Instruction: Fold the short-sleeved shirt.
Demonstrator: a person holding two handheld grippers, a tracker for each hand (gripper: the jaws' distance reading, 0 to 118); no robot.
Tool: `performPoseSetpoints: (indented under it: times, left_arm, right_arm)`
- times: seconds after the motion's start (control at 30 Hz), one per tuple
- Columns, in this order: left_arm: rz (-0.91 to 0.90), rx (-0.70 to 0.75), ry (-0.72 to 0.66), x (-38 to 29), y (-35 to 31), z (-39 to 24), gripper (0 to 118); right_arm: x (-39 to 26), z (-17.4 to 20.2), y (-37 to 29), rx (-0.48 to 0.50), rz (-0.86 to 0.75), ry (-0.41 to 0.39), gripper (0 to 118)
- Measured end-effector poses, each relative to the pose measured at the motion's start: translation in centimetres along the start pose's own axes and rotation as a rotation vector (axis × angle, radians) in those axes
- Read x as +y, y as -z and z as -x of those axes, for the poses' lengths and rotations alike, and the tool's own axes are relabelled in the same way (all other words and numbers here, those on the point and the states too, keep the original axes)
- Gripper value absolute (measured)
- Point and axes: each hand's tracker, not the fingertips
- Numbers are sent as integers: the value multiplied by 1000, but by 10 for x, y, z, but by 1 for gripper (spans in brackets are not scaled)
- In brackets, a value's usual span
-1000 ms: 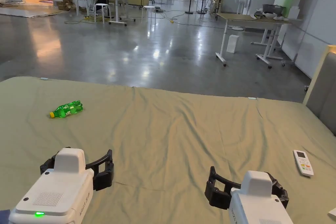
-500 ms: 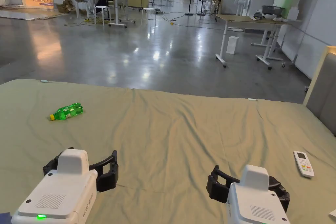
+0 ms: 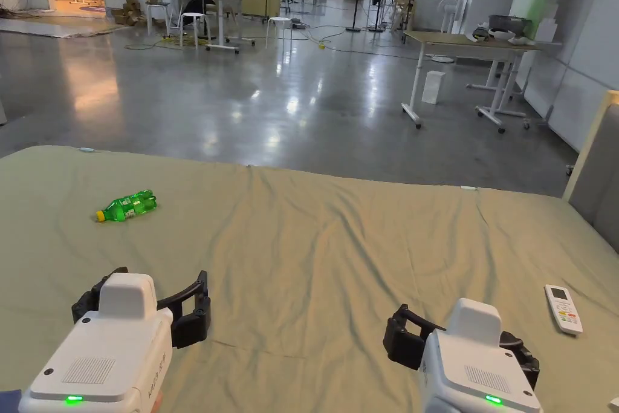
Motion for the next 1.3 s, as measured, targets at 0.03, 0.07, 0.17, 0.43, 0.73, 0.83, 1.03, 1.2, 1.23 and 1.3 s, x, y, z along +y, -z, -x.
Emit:
performPoseSetpoints:
  times: [0.03, 0.07, 0.17, 0.43, 0.73, 0.83, 1.03, 1.2, 1.23, 1.3]
  left_arm:
    - [-14, 4, -3, -1, 0, 1, 95]
    - [-23, 9, -5, -2, 0, 2, 95]
    - [-18, 32, 0, 4, -1, 0, 95]
    - [26, 2, -33, 8, 1, -1, 95]
    - [38, -23, -28, 14, -1, -6, 95]
    - [39, -32, -21, 13, 0, -6, 95]
    - [53, -41, -17, 10, 1, -6, 95]
    - [66, -46, -15, 9, 0, -7, 95]
    - [67, -48, -15, 9, 0, -7, 95]
    - [68, -50, -16, 9, 0, -6, 95]
  right_arm:
    - [-1, 0, 3, -3, 16, 6, 118]
    - [-1, 0, 4, -8, 36, 14, 118]
    - [-3, 1, 11, -24, 68, 14, 118]
    - [-5, 5, 11, -33, 61, -30, 118]
    - [-9, 5, 11, 10, 50, -50, 118]
    - [-7, 3, 9, 23, 58, -36, 118]
    - [1, -1, 5, 36, 65, 0, 118]
    - [-1, -5, 10, 68, 87, 36, 118]
    - [-1, -4, 11, 68, 88, 33, 118]
    - [-1, -3, 12, 59, 92, 30, 118]
